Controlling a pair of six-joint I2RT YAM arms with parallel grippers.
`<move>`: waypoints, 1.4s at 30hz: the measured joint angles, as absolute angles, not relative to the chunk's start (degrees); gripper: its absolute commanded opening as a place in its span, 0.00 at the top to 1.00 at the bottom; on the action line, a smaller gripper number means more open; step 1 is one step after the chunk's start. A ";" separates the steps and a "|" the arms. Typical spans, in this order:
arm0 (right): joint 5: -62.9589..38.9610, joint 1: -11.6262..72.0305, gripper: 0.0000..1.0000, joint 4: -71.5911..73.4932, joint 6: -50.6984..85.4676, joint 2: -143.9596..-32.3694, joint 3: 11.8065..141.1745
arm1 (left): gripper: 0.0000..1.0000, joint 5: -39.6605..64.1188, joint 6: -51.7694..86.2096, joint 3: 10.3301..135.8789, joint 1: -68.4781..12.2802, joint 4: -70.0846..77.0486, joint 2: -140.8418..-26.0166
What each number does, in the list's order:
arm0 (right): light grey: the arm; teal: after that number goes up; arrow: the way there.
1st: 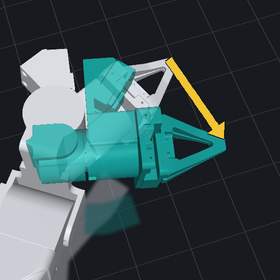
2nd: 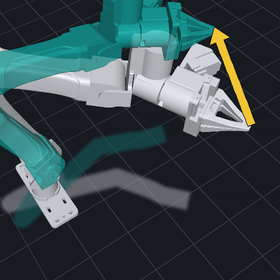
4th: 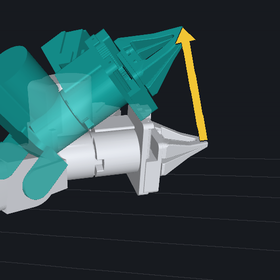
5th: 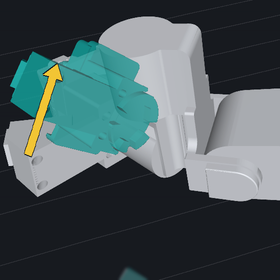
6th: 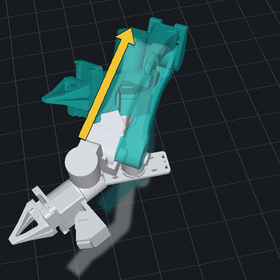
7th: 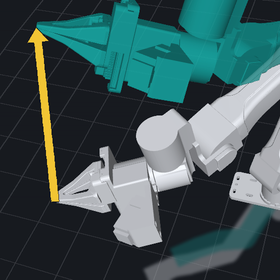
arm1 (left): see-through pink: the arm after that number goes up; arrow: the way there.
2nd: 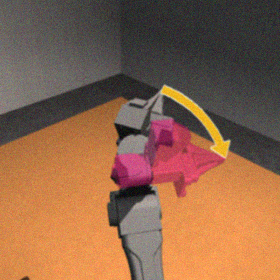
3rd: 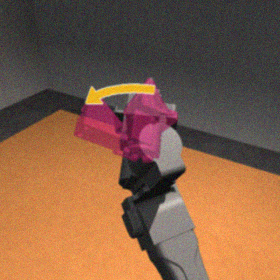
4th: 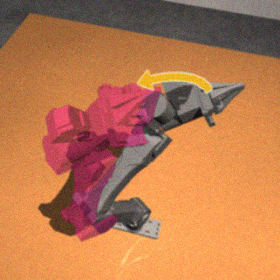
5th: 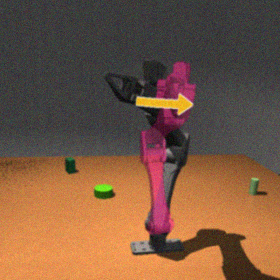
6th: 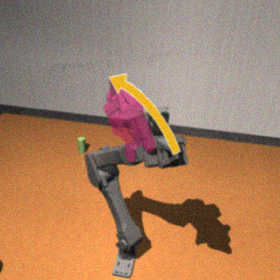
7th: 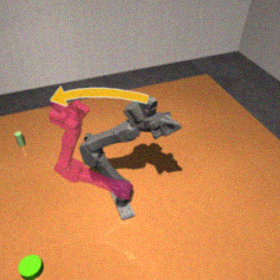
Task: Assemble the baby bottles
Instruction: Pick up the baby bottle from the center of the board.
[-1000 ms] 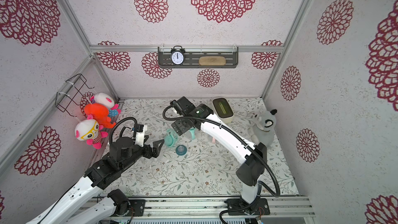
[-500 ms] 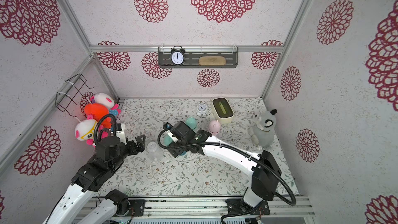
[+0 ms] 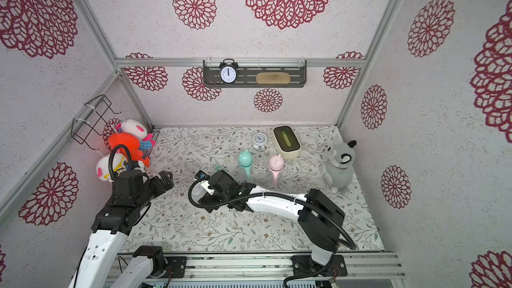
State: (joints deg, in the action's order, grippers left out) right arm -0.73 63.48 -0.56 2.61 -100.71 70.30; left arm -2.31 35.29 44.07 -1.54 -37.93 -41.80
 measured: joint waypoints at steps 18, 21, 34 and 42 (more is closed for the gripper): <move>-1.98 63.77 0.10 9.17 3.05 -112.31 76.27 | 0.02 7.42 35.64 42.78 3.14 -34.37 -43.13; -1.87 63.77 0.12 9.23 3.09 -113.51 77.21 | 0.02 8.12 35.66 42.46 3.18 -33.71 -43.13; -1.72 63.77 0.26 10.55 4.36 -115.70 78.85 | 0.02 9.32 35.66 42.19 3.18 -33.04 -42.63; -1.56 63.75 0.48 11.42 4.78 -115.81 79.02 | 0.02 11.29 35.62 41.50 3.18 -32.21 -42.63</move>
State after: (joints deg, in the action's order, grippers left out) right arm -1.56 63.75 11.42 4.78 -115.81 79.02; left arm 11.29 35.62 41.50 3.18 -32.21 -42.63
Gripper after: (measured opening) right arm 0.615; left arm 0.976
